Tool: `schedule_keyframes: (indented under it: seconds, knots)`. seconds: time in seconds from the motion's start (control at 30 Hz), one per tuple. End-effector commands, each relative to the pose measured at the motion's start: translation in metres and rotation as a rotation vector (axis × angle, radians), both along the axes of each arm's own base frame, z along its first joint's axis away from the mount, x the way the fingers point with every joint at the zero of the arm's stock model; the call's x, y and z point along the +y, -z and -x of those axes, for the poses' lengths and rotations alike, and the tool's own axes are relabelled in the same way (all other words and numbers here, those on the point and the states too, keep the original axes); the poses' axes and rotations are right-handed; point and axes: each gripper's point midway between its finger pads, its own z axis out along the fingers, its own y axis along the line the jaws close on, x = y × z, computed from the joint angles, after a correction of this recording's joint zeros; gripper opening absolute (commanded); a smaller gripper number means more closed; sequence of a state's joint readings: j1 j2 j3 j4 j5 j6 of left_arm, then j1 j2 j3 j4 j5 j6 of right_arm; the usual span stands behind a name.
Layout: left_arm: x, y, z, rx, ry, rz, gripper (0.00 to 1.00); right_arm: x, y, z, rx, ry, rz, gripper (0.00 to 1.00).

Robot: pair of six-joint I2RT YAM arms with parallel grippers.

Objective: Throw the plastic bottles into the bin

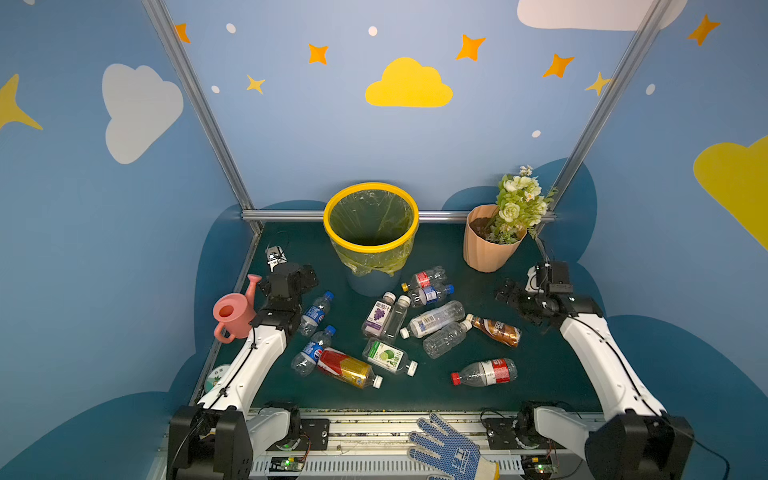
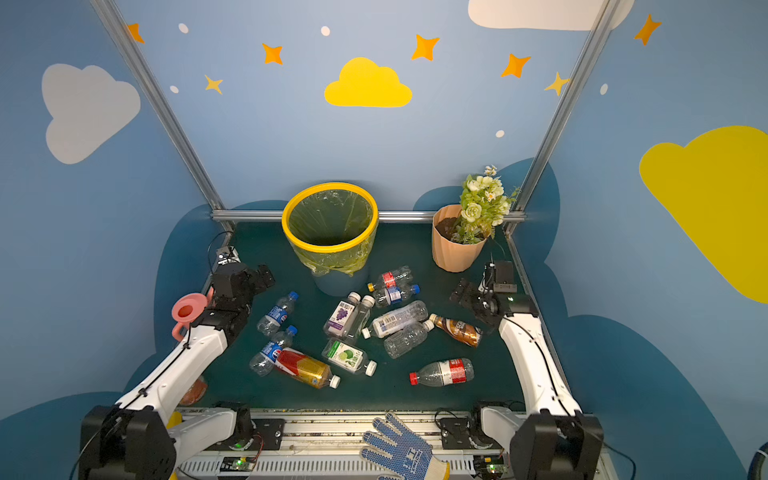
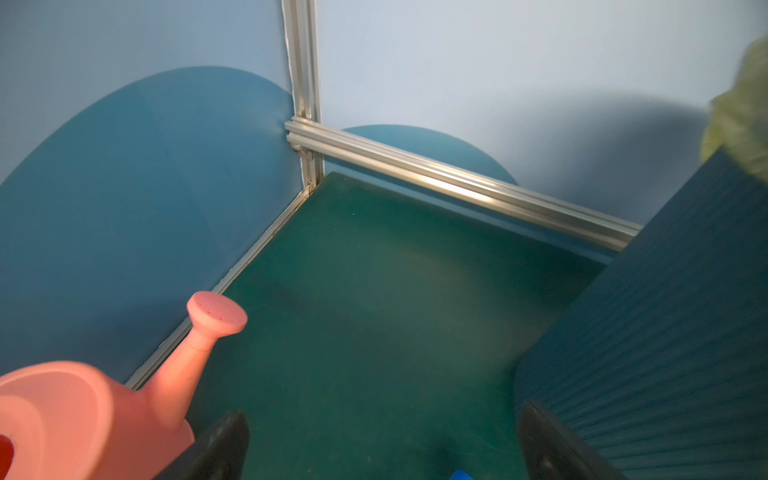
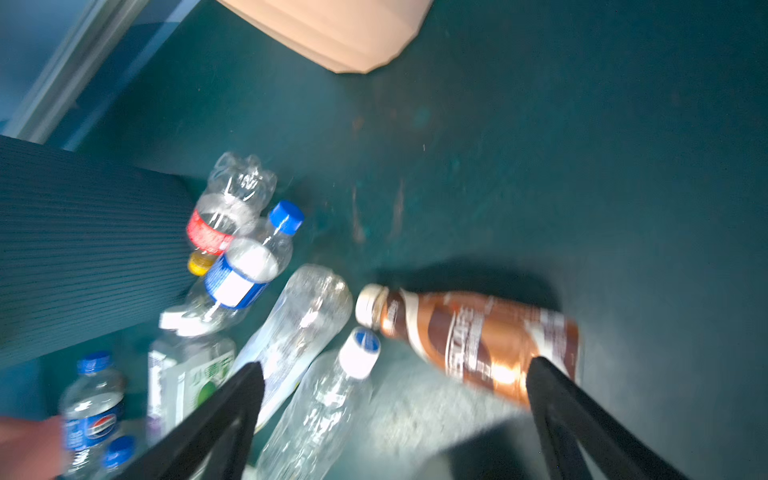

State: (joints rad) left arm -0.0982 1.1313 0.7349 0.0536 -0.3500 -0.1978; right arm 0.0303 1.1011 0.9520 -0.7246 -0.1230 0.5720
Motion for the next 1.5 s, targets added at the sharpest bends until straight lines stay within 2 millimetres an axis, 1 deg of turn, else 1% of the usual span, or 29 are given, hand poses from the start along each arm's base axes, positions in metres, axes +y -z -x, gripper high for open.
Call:
schedule_keyframes:
  seconds: [0.0,0.1,0.17,0.23,0.37,0.47,0.6,0.73,0.8,0.9,0.97,1.1,1.27,1.33,1.47]
  knots:
    - [-0.004,-0.01,-0.001,-0.002,-0.008,-0.026,1.0,0.009,0.022,0.047,0.199,0.145,-0.157,0.96]
    - [-0.011,-0.015,-0.003,-0.011,0.01,-0.034,1.0,0.015,0.034,0.074,0.313,0.217,-0.219,0.95]
    - [-0.014,-0.017,-0.004,-0.017,0.022,-0.042,1.0,0.016,0.038,0.09,0.367,0.257,-0.235,0.95]
    - [-0.016,-0.02,-0.004,-0.021,0.032,-0.052,1.0,0.016,0.039,0.104,0.407,0.287,-0.238,0.95]
    - [-0.017,-0.016,-0.005,-0.01,0.036,-0.055,1.0,0.02,0.042,0.13,0.504,0.3,-0.23,0.94]
    - [-0.02,-0.012,-0.007,-0.003,0.047,-0.047,1.0,0.03,0.047,0.144,0.586,0.291,-0.253,0.94]
    - [-0.021,-0.009,-0.007,0.005,0.047,-0.05,1.0,0.039,0.05,0.157,0.676,0.265,-0.263,0.94]
    - [-0.02,-0.007,-0.004,0.009,0.043,-0.056,1.0,0.043,0.055,0.164,0.715,0.269,-0.269,0.94]
    - [-0.02,-0.005,-0.003,0.01,0.04,-0.055,1.0,0.045,0.063,0.171,0.746,0.276,-0.275,0.94]
    - [-0.02,-0.004,-0.003,0.015,0.042,-0.055,1.0,0.049,0.075,0.173,0.77,0.293,-0.295,0.93]
    - [-0.021,-0.005,-0.004,0.015,0.045,-0.056,1.0,0.05,0.08,0.171,0.766,0.291,-0.296,0.92]
    - [-0.021,-0.005,-0.004,0.02,0.046,-0.059,1.0,0.044,0.092,0.167,0.767,0.297,-0.248,0.92]
    - [-0.021,-0.003,-0.003,0.029,0.049,-0.058,1.0,0.043,0.104,0.158,0.749,0.317,-0.242,0.91]
    - [-0.021,-0.003,-0.003,0.032,0.051,-0.062,1.0,0.041,0.113,0.162,0.764,0.326,-0.231,0.91]
    - [-0.021,-0.003,-0.002,0.032,0.052,-0.064,1.0,0.037,0.123,0.156,0.752,0.335,-0.202,0.89]
